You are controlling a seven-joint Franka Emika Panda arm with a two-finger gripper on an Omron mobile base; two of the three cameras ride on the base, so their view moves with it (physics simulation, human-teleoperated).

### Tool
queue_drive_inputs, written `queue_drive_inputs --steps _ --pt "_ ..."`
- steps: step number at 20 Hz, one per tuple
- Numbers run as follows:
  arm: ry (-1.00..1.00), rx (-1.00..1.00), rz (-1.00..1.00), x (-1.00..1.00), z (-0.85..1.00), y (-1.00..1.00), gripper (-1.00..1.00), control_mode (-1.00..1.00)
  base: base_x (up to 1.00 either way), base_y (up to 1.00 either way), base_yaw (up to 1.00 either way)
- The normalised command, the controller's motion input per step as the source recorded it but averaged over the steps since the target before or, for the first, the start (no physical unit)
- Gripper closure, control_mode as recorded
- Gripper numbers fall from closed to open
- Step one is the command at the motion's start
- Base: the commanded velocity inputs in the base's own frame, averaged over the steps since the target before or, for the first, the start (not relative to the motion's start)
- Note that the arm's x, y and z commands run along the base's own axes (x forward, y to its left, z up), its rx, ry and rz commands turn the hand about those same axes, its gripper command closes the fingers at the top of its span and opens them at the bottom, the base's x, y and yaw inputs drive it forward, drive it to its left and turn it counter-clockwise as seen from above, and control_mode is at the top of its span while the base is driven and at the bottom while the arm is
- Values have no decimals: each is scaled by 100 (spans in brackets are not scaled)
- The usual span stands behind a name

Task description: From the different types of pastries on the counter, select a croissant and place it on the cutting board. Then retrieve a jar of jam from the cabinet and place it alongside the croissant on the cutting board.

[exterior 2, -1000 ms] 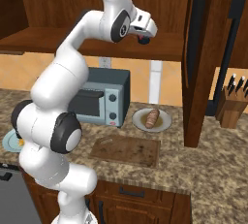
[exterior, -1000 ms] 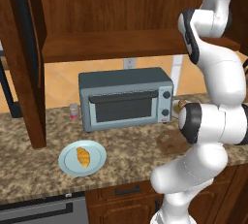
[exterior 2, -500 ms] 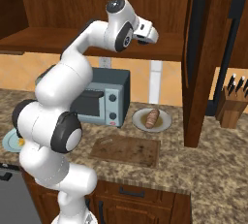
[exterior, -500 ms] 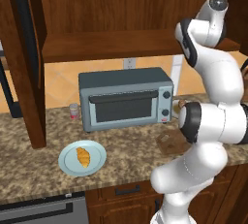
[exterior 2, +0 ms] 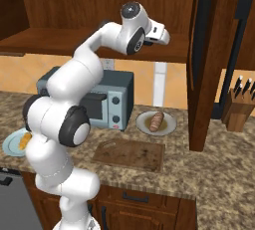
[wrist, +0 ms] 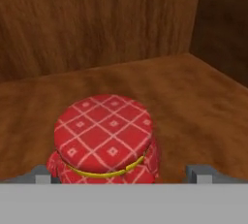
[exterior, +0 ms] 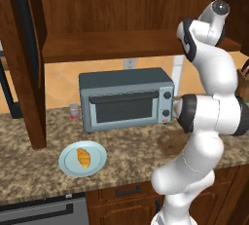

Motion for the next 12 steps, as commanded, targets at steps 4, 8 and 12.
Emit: queue_drive_inputs --steps 4,8,12 --pt "0 0 5 36 -8 -4 -100 -100 0 0 0" --pt "0 0 6 54 -29 6 -100 -100 0 0 0" --pt "1 0 5 50 -65 39 -100 -100 0 0 0"
